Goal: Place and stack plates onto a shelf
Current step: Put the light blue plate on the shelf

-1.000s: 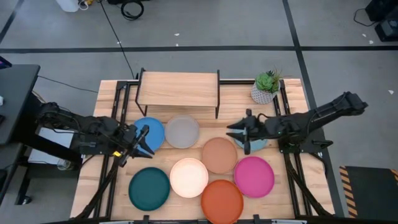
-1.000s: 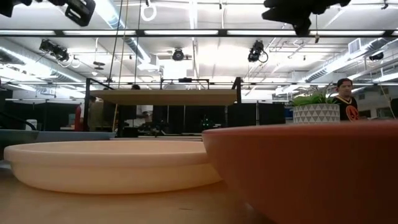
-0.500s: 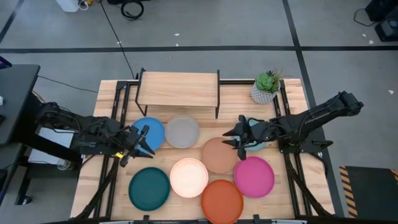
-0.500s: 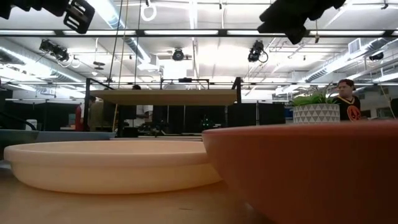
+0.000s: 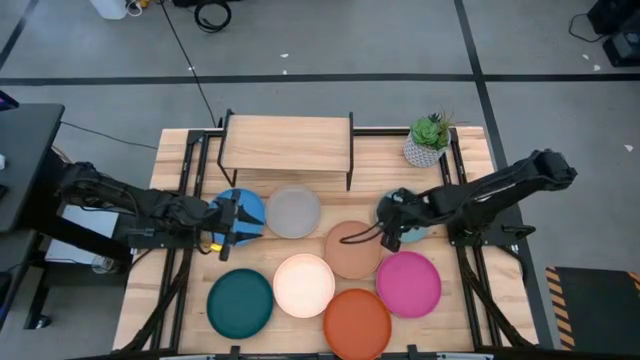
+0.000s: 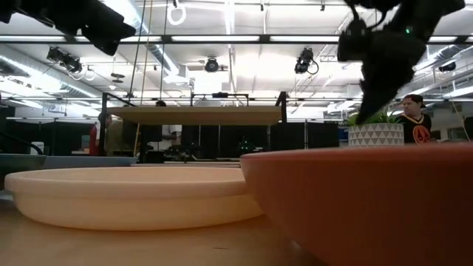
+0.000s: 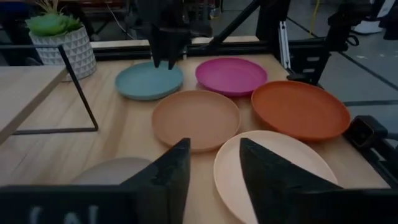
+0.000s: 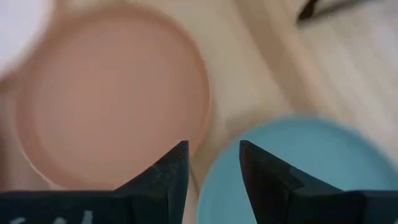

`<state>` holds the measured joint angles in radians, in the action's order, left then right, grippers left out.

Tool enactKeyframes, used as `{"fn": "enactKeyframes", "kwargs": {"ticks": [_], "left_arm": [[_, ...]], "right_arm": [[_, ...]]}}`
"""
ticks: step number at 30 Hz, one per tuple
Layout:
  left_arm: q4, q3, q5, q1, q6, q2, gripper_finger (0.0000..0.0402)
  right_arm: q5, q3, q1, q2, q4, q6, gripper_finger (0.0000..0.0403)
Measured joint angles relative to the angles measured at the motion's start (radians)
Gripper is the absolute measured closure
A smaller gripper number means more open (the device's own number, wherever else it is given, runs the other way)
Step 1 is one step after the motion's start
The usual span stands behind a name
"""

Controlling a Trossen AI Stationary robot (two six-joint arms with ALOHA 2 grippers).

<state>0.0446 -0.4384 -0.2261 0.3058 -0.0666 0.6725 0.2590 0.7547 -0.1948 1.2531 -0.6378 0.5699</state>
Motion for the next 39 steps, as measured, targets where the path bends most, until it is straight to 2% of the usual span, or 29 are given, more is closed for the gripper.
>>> {"fn": "enactKeyframes", "kwargs": {"ticks": [4,8,16,29,34,39], "left_arm": [[-0.008,-0.008,0.000,0.000,0.001,0.003,0.0212],[-0.005,-0.008,0.001,-0.001,0.011,0.001,0.0199],[-0.007,-0.008,0.001,-0.001,0.008,0.001,0.0198],[0.000,-0.008,0.002,0.001,-0.021,0.001,0.0198],[0.027,-0.008,0.053,0.001,-0.053,0.001,0.0198],[0.036,-0.008,0.055,0.001,-0.053,0.001,0.0198]], "right_arm": [[-0.068,0.000,0.004,0.066,-0.054,0.039,0.0239],[-0.067,0.000,0.000,0.125,-0.085,0.066,0.0225],[-0.089,0.000,-0.001,0.222,-0.088,0.066,0.0217],[-0.099,-0.001,-0.002,0.226,-0.076,0.086,0.0218],[-0.110,-0.001,-0.002,0.244,-0.076,0.093,0.0220],[-0.115,-0.001,-0.001,0.273,-0.077,0.091,0.0220]]}}
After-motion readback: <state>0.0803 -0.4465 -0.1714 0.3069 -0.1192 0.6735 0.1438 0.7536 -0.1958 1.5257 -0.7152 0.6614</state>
